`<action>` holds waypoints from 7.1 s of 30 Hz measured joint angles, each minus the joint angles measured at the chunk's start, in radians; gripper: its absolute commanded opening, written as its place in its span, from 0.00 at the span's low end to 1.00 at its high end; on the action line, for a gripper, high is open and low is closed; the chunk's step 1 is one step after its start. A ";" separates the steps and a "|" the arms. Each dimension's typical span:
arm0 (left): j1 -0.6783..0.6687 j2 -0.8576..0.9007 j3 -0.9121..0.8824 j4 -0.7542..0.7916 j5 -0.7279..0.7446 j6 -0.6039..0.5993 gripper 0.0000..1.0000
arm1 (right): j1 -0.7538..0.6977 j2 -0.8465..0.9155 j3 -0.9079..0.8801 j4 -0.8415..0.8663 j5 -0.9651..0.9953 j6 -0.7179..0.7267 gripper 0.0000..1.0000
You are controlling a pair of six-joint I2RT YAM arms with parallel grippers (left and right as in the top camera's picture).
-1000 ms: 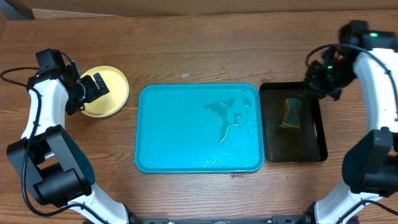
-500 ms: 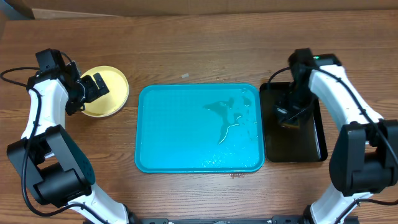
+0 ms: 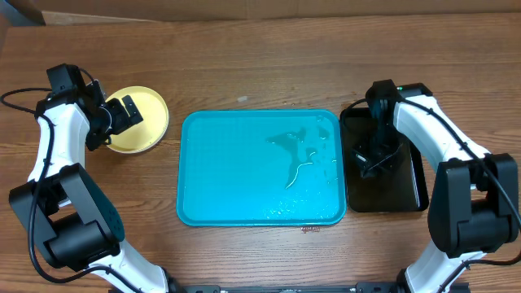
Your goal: Clean dirty plates on tray and stack at the side
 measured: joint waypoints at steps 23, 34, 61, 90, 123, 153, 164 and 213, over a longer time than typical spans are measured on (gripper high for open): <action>0.000 0.000 0.000 0.000 0.000 0.000 1.00 | 0.001 0.000 -0.107 0.063 -0.101 0.016 0.04; 0.000 0.000 0.000 0.000 0.000 0.000 1.00 | 0.074 0.000 -0.107 0.063 -0.107 0.016 0.04; 0.000 0.000 0.000 0.000 0.000 0.000 1.00 | -0.019 0.000 0.056 0.317 0.057 -0.001 0.04; 0.000 0.000 0.000 0.000 0.000 0.000 1.00 | 0.000 0.072 0.055 0.440 0.027 0.037 0.04; 0.000 0.000 0.000 0.000 0.000 0.001 1.00 | -0.029 0.071 0.220 0.238 -0.055 -0.145 0.25; 0.000 0.000 0.000 0.000 0.000 0.003 1.00 | -0.039 0.017 0.556 0.107 -0.025 -0.427 1.00; 0.000 0.000 0.000 0.000 0.000 0.003 1.00 | 0.014 -0.190 0.550 0.134 0.000 -0.427 1.00; 0.000 0.000 0.000 0.000 -0.003 0.003 1.00 | -0.108 -1.863 -1.233 1.450 0.102 -0.689 1.00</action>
